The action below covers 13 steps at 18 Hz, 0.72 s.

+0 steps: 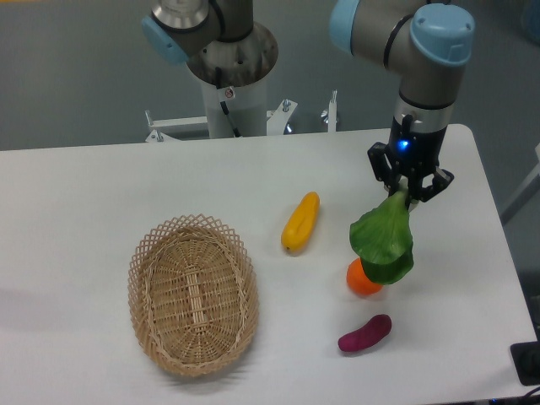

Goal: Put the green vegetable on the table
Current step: 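Lower the held green bok choy onto the table beside the orange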

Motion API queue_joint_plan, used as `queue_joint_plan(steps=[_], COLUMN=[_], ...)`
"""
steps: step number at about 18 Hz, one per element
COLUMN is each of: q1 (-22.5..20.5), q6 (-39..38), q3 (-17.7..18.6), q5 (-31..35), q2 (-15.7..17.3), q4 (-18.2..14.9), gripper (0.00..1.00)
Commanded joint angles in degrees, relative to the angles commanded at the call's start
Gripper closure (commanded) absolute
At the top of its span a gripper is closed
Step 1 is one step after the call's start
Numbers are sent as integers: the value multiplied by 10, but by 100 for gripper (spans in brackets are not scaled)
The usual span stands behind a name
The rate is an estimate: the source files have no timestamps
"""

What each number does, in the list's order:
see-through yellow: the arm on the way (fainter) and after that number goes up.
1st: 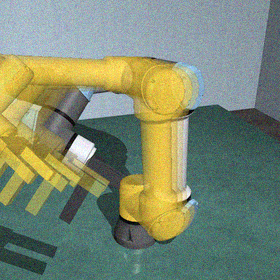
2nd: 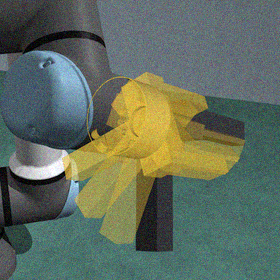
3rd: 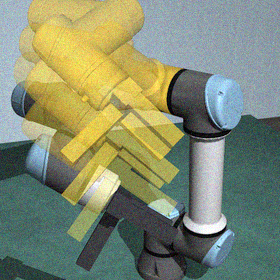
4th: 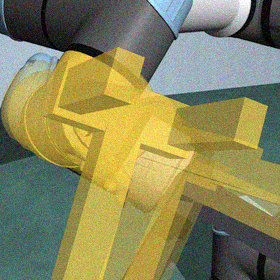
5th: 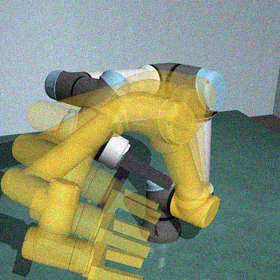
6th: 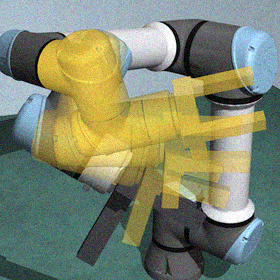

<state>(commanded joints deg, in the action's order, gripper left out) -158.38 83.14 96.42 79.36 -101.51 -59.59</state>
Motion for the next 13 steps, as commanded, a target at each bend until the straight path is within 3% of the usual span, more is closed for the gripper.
queue_joint_plan(steps=[5,13], q1=[-5,-15], q6=[1,51], q3=[7,47], q5=[0,4], q2=[0,11], q4=[1,5], gripper=[65,65])
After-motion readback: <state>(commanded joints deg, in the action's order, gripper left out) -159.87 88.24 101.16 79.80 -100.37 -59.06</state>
